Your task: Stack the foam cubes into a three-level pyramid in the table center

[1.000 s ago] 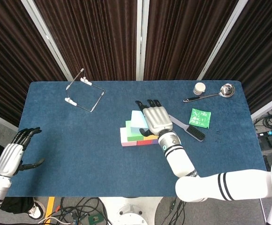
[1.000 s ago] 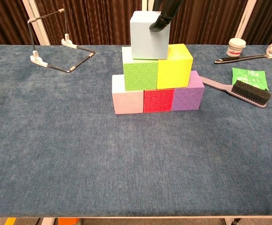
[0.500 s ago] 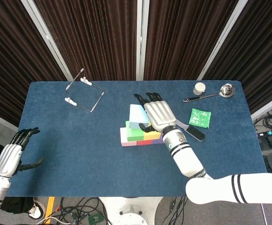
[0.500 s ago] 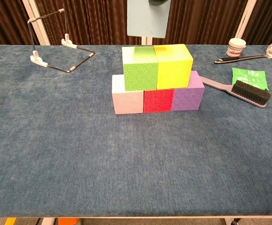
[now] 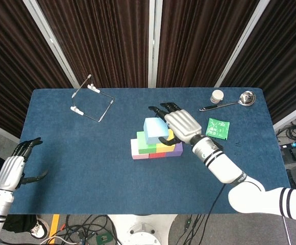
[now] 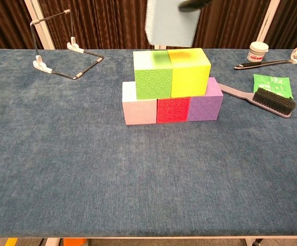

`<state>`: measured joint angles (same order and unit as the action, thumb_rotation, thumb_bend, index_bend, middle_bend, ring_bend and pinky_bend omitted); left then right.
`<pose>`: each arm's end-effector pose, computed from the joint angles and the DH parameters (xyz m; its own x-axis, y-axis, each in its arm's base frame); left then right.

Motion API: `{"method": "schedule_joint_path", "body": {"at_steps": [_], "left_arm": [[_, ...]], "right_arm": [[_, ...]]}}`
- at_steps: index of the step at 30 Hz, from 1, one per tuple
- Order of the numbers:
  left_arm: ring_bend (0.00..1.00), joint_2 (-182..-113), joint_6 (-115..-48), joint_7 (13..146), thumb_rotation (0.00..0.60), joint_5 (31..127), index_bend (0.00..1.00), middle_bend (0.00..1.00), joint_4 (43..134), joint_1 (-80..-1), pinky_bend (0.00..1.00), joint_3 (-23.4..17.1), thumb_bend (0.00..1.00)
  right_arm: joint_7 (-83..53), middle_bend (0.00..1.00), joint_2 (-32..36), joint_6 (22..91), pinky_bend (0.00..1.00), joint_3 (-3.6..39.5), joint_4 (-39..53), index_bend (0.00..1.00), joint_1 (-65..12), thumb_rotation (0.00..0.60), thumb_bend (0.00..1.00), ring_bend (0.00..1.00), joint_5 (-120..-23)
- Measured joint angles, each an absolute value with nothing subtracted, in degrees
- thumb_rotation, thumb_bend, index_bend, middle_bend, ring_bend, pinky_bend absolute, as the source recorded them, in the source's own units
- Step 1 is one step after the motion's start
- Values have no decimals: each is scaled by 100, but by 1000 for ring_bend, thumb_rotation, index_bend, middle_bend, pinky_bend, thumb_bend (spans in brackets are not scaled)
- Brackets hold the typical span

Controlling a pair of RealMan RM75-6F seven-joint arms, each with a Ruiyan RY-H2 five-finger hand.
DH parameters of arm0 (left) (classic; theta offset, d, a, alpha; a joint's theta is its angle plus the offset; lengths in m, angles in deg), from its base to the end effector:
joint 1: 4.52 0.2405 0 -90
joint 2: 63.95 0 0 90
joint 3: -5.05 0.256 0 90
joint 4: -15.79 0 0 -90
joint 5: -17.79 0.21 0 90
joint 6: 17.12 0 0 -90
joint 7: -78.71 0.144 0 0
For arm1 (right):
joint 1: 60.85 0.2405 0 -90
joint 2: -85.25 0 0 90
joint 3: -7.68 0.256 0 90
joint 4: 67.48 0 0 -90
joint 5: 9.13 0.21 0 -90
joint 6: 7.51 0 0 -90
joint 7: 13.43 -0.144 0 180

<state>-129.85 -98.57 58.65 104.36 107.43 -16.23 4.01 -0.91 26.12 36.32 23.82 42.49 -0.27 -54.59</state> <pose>-0.2924 0.2100 0.1368 0.0516 0.0937 0.9943 0.9938 -0.1034 -0.0419 -0.0260 -0.3656 0.1046 0.3612 -0.3445 0.8665 -0.8606 -0.4809 0.1675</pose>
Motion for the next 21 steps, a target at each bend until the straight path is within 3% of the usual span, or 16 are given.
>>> {"method": "schedule_joint_path", "body": {"at_steps": [8, 21], "left_arm": [[64, -12990, -9934, 5784, 600, 10532, 79, 163, 10688, -1565, 79, 405, 207], [63, -13057, -9925, 5550, 600, 10647, 79, 163, 10445, -1538, 80, 430, 209]], "right_arm": [[83, 359, 2873, 3694, 0, 2284, 4450, 0, -98, 600, 300, 0, -5731], [747, 358, 2544, 3962, 0, 2028, 4455, 0, 219, 600, 300, 0, -5160]]}}
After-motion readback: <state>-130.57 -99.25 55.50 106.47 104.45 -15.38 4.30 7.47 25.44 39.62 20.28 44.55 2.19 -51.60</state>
